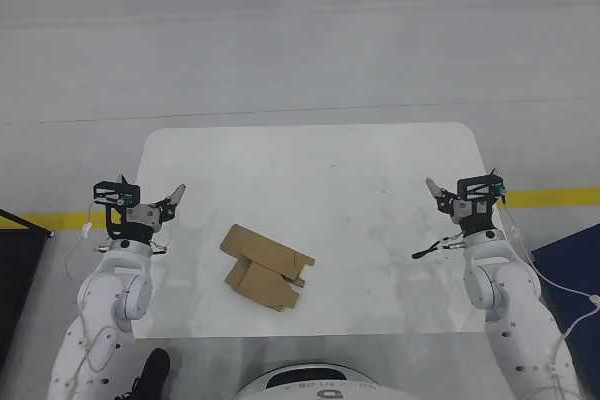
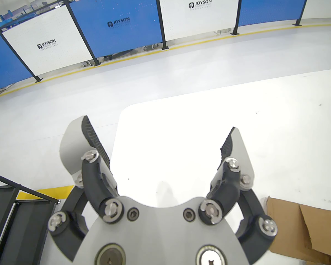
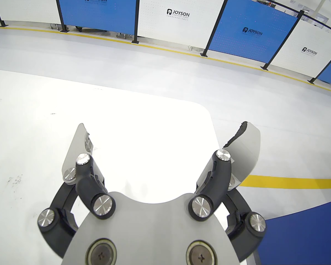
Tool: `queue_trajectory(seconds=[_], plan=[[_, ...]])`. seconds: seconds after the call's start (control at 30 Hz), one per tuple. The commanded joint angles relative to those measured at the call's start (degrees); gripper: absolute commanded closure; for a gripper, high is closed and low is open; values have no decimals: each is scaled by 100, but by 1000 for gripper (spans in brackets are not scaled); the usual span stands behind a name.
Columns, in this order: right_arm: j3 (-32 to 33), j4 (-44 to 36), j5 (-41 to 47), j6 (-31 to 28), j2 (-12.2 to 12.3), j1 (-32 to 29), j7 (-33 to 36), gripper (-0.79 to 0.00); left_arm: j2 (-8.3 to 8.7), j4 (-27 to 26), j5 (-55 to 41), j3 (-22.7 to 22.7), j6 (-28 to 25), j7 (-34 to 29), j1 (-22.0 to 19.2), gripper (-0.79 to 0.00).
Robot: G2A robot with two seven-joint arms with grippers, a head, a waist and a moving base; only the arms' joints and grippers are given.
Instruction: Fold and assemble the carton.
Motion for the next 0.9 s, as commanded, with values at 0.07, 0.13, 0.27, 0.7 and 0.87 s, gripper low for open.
queue_trajectory(seconds=[0.07, 0.13, 0.27, 0.7, 0.87], plan=[[0, 0, 0, 0, 0, 0, 0, -785, 0, 0, 0, 0, 0, 0, 0, -785], [0, 0, 0, 0, 0, 0, 0, -784, 0, 0, 0, 0, 0, 0, 0, -784], [0, 0, 0, 0, 0, 0, 0, -785, 0, 0, 0, 0, 0, 0, 0, -784], [0, 0, 0, 0, 0, 0, 0, -785, 0, 0, 0, 0, 0, 0, 0, -785], [0, 0, 0, 0, 0, 0, 0, -785, 33, -546, 1682, 255, 203, 919, 322, -785]])
